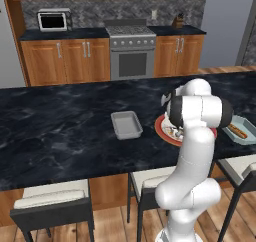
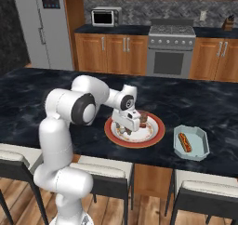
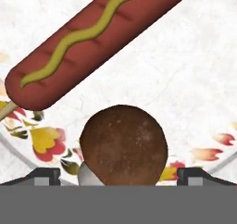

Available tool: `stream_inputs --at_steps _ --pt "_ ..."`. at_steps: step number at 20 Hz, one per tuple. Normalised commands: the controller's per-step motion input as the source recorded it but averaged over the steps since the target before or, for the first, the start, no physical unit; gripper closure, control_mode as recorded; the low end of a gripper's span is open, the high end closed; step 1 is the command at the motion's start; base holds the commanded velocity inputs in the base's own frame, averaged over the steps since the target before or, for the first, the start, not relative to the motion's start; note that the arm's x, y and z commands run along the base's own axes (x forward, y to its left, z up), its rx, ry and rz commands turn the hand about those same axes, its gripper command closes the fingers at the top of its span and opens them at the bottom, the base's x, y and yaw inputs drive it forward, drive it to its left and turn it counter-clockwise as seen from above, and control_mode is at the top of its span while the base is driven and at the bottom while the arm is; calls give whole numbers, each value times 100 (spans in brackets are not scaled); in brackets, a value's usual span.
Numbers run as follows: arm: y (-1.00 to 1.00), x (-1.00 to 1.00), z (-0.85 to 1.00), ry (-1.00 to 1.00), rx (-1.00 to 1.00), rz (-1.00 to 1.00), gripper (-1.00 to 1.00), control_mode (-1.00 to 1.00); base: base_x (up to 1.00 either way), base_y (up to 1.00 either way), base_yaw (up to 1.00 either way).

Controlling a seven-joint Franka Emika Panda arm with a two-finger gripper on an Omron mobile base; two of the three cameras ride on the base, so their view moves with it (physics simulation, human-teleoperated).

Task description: Place one cooked food and one vegetable from the large plate to each tupperware container.

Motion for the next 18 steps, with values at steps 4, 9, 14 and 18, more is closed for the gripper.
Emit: stream_inputs --at_steps 4,9,14,18 --pt "0 17 -14 0 0 0 -100 -100 0 0 0" --pt "0 7 -18 0 0 0 -100 -100 0 0 0" --pt "0 -1 -18 0 0 0 100 -100 0 0 0" --pt "0 -15 -14 2 0 -1 100 -100 0 0 0"
